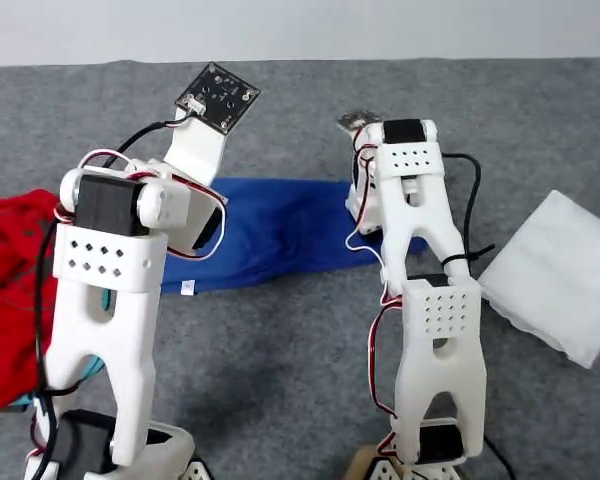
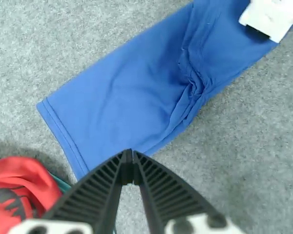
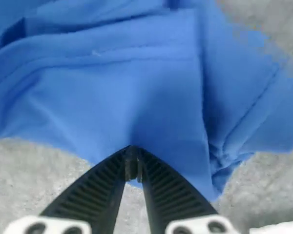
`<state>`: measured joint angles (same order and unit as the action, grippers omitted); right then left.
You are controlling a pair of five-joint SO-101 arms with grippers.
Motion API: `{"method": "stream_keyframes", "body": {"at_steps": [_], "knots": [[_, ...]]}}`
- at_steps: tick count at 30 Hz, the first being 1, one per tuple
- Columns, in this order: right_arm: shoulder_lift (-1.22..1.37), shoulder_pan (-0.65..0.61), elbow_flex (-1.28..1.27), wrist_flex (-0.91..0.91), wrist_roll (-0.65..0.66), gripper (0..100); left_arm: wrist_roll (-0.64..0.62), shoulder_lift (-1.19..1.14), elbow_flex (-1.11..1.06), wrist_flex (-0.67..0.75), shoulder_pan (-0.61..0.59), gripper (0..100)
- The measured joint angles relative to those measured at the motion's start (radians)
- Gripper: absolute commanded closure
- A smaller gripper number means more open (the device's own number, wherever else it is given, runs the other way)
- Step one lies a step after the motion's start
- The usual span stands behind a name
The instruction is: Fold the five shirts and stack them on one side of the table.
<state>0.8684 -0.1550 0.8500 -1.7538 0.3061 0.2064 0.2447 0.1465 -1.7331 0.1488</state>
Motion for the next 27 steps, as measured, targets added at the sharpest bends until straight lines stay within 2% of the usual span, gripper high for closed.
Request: {"method": "stream_keyframes", "body": {"at_steps": [7,13,22,27], "knots": [[-0.008,0.032,-0.089,0.000,0.038,98.8,0.000,0.000,0.000,0.008,0.000,99],[-0.118,0.031,-0.241,0.000,0.069,98.8,0.000,0.000,0.000,0.018,0.000,99],[-0.193,0.023,-0.215,0.015,0.072,98.8,0.000,0.000,0.000,0.046,0.000,99],[-0.193,-0.006,-0.176,0.107,0.072,98.8,0.000,0.000,0.000,0.046,0.000,99]]}}
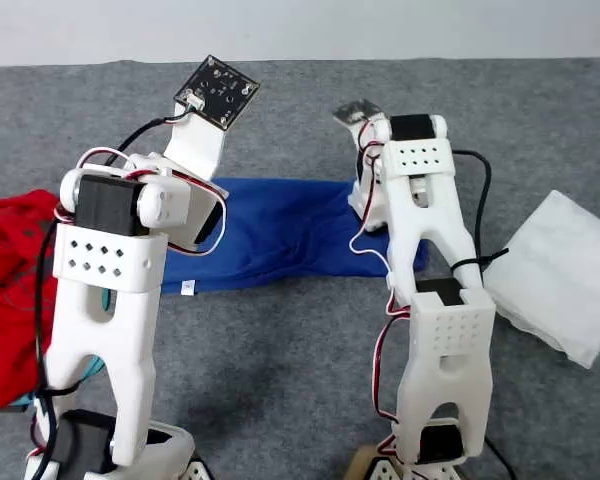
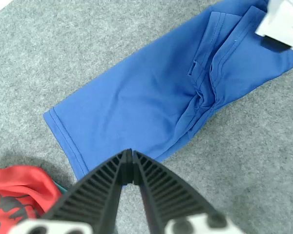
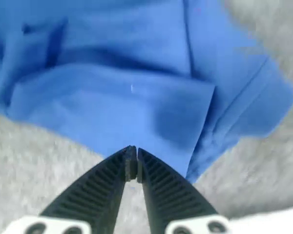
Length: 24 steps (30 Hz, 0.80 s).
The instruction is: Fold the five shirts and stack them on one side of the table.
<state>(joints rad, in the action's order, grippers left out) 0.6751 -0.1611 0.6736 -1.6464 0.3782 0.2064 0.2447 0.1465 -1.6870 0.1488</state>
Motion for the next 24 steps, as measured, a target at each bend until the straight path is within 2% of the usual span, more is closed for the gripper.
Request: {"method": "stream_keyframes", "body": {"at_steps": [7,15,24], "knots": [[0.114,-0.002,0.000,0.091,0.000,98.8,0.000,0.000,0.000,0.000,0.000,99],[0.149,-0.005,0.035,-0.002,0.000,98.8,0.000,0.000,-0.032,0.000,0.000,99],[0.086,-0.176,0.198,-0.008,0.000,98.8,0.000,0.000,-0.035,0.002,0.000,99]]}}
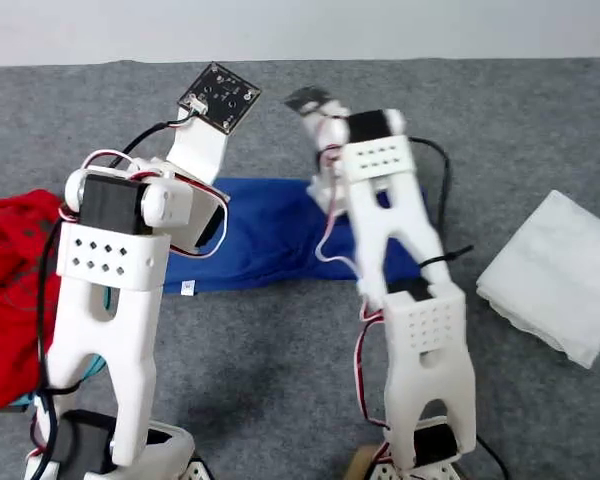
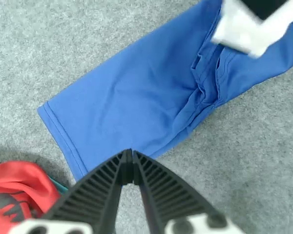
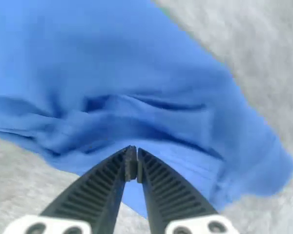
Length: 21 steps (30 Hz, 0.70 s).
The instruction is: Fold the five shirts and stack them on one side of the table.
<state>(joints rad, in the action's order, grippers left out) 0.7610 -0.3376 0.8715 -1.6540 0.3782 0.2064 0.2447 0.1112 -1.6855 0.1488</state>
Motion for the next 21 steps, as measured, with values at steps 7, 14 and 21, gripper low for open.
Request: {"method": "stream_keyframes", "body": {"at_steps": [7,14,21], "knots": [[0.098,-0.086,0.008,0.015,0.002,98.8,0.000,0.000,0.000,0.000,-0.083,99],[0.187,-0.086,0.009,-0.078,0.000,98.8,0.000,0.000,0.000,0.000,-0.241,99],[0.189,-0.087,0.160,-0.087,0.000,98.8,0.000,0.000,0.000,0.000,-0.276,99]]}}
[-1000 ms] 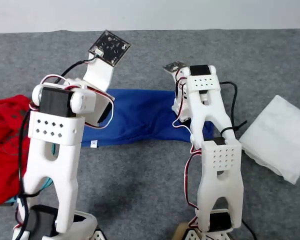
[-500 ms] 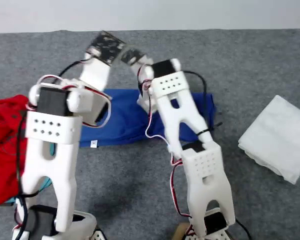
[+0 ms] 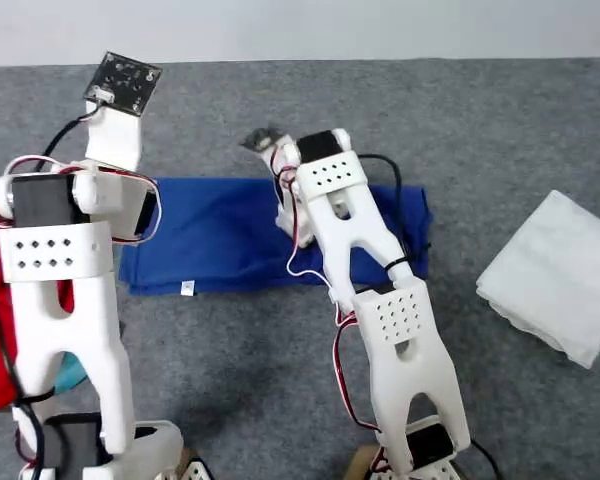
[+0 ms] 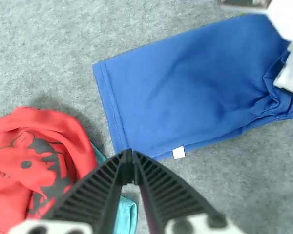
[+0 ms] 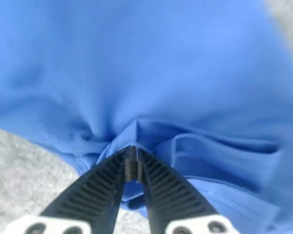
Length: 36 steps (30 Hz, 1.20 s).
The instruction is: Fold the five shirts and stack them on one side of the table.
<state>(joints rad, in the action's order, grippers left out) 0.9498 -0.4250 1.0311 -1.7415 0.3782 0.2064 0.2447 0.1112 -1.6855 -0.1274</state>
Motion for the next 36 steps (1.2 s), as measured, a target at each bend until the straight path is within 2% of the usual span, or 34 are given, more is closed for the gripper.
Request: {"method": "stream_keyframes", "body": {"at_steps": [5,9,12,22,30,36], "knots": [[0.000,0.000,0.141,-0.002,0.000,98.8,0.000,0.000,0.000,0.000,-0.002,99],[0.008,0.031,0.161,-0.012,-0.002,98.9,0.000,0.000,0.000,0.000,-0.002,99],[0.003,0.074,0.160,-0.012,-0.054,98.9,0.000,0.000,0.000,0.000,-0.002,99],[-0.195,0.097,-0.210,-0.014,-0.069,98.8,0.000,0.000,0.000,0.000,-0.002,99],[-0.109,0.092,-0.238,0.031,-0.075,98.8,0.000,0.000,0.000,0.000,-0.002,99],[-0.069,0.032,-0.238,0.098,-0.075,98.8,0.000,0.000,0.000,0.000,-0.002,99]]}}
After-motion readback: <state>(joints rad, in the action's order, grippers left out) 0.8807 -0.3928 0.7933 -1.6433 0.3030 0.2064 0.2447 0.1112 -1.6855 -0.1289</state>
